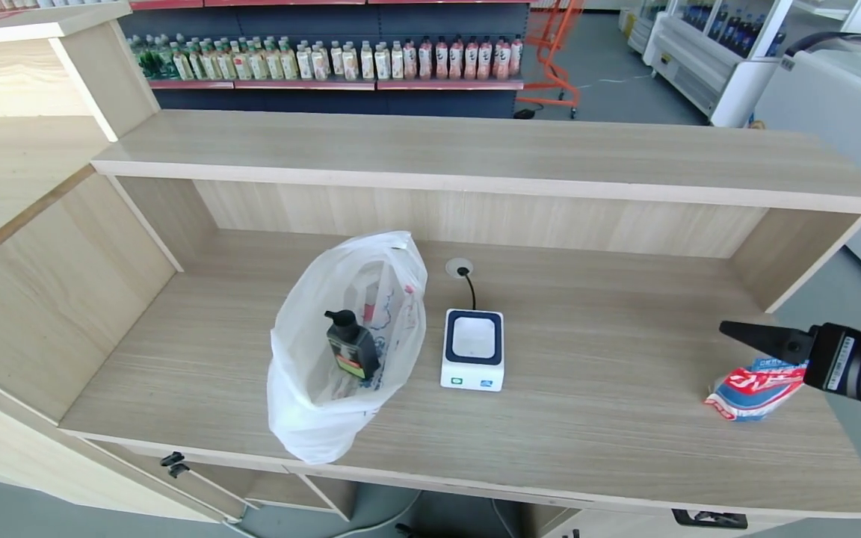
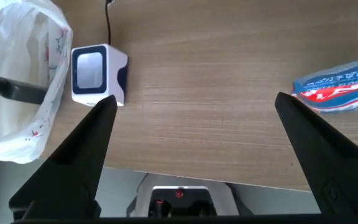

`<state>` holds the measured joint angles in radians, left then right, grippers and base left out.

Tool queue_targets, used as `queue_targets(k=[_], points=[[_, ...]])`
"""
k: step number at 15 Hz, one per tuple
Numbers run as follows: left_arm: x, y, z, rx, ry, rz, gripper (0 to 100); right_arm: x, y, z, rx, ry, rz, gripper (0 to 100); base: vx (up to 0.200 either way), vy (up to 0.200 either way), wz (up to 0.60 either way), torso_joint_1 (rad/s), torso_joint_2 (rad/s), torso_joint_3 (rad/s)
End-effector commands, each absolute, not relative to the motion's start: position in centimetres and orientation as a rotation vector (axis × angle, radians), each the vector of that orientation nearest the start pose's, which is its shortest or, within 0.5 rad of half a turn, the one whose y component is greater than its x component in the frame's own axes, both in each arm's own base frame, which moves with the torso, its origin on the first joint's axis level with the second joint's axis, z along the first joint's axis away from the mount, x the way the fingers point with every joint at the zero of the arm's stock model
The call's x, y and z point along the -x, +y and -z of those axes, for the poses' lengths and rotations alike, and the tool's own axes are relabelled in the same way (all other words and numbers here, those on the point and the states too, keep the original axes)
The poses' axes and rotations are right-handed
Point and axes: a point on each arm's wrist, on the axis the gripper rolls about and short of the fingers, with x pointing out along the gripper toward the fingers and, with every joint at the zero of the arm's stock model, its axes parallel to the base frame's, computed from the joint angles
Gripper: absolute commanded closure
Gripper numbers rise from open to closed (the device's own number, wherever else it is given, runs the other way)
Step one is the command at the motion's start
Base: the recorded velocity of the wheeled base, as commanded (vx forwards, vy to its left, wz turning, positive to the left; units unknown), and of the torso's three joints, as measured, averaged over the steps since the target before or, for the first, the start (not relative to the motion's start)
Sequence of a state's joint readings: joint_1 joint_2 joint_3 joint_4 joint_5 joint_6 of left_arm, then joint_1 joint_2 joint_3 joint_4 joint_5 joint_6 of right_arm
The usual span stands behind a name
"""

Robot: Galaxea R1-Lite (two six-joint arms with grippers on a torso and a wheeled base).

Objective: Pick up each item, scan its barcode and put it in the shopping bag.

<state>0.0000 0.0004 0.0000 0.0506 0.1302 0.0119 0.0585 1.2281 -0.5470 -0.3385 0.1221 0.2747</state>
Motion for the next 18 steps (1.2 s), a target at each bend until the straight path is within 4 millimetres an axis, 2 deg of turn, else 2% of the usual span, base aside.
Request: queue_targets(k=[1, 6, 7, 9, 12, 15, 17, 18], points=[[2.3, 0.3, -7.0, -0.016, 0.053, -0.130, 0, -18.2, 1.3, -20.0, -0.305, 0.358, -0.112, 0, 0.000, -0.200, 0.00, 0.002, 0.00, 0.007], [2.3, 0.3, -7.0, -0.016, 0.051, -0.130, 0, -18.6, 0.9, -20.1, -0.403, 0.355, -0.050, 0, 0.000, -0.200, 0.00, 0.001, 0.00, 0.004], [2.3, 0.3, -7.0, -0.014, 0.051, -0.130, 0, -18.8, 0.9, -20.3, -0.423, 0.351, -0.036, 0, 0.000, 0.000, 0.00, 0.000, 0.00, 0.000], [2.3, 0.3, -7.0, -0.016, 0.051, -0.130, 0, -19.9, 0.3, -20.4, -0.498, 0.398, 0.126, 0, 0.000, 0.000, 0.00, 0.000, 0.00, 0.000], [2.3, 0.3, -7.0, -0.016, 0.051, -0.130, 0, -21.1, 0.1, -20.4, -0.637, 0.498, 0.278, 0, 0.000, 0.000, 0.00, 0.000, 0.00, 0.000], [2.3, 0.3, -7.0, -0.014, 0.051, -0.130, 0, -23.1, 0.1, -19.0, -0.714, 0.561, 0.362, 0, 0.000, 0.000, 0.00, 0.000, 0.00, 0.000], [2.3, 0.3, -7.0, -0.014, 0.051, -0.130, 0, -25.1, 0.1, -17.6, -0.749, 0.598, 0.427, 0, 0.000, 0.000, 0.00, 0.000, 0.00, 0.000], [2.3, 0.3, -7.0, -0.016, 0.051, -0.130, 0, -27.1, 0.2, -16.1, -0.765, 0.643, 0.465, 0, 0.000, 0.000, 0.00, 0.000, 0.00, 0.000]])
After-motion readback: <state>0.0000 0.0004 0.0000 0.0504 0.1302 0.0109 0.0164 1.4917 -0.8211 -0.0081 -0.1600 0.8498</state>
